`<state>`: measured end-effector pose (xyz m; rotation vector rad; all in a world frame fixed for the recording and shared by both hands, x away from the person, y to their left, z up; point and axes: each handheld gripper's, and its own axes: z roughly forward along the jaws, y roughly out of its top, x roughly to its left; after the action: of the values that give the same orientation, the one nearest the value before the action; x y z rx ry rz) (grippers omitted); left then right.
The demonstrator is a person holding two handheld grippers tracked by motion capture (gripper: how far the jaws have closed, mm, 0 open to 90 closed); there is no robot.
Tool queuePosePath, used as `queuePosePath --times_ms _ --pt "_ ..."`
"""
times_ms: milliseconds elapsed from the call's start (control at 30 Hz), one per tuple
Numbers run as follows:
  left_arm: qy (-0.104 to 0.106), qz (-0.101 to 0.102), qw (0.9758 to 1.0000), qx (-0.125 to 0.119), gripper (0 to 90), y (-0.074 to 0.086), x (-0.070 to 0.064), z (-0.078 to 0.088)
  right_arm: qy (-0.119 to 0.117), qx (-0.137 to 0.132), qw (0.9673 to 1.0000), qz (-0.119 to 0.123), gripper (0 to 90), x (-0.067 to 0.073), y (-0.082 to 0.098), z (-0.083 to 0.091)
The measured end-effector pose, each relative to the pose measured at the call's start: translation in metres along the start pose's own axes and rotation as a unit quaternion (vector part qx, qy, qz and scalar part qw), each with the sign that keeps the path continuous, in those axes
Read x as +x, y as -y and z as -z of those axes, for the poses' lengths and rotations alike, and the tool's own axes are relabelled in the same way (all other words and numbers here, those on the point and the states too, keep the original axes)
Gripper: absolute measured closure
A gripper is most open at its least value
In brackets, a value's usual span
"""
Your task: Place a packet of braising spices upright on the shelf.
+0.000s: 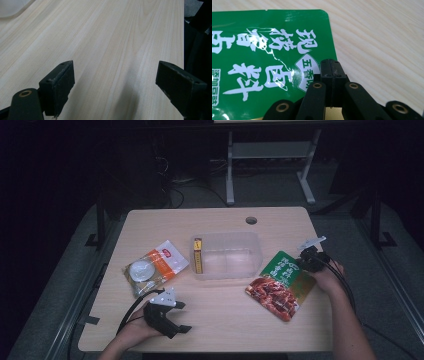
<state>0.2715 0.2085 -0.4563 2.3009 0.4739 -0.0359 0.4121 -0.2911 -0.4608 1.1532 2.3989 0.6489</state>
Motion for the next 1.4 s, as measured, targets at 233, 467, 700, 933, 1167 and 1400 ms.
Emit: queuePosePath --times_ms 233,467,700,933,1167,1400 --pt "-0.001 -0.006 1.0 0.002 15.0 0.0 0.0 0.0 -0.028 0.008 0.9994 0.016 90.0 0.009 0.003 0.007" --pt "-0.002 -0.006 1.0 0.0 15.0 -0.001 -0.001 0.001 -0.046 0.021 0.9981 0.034 90.0 0.022 0.009 0.016" --pt "-0.002 -0.003 1.0 -0.005 15.0 -0.001 -0.002 0.001 -0.067 0.03 0.9953 0.064 90.0 0.044 0.012 0.025" --pt "-0.002 -0.003 1.0 -0.007 15.0 -0.002 -0.002 0.001 -0.099 0.042 0.9905 0.086 90.0 0.064 0.013 0.033" --pt "-0.005 -0.008 0.9999 -0.004 15.0 -0.002 0.0 0.003 -0.139 0.037 0.9838 0.107 90.0 0.086 0.012 0.037" --pt "-0.01 -0.01 0.9999 -0.006 14.9 -0.002 0.0 0.004 -0.179 0.026 0.9722 0.149 90.0 0.113 0.006 0.036"
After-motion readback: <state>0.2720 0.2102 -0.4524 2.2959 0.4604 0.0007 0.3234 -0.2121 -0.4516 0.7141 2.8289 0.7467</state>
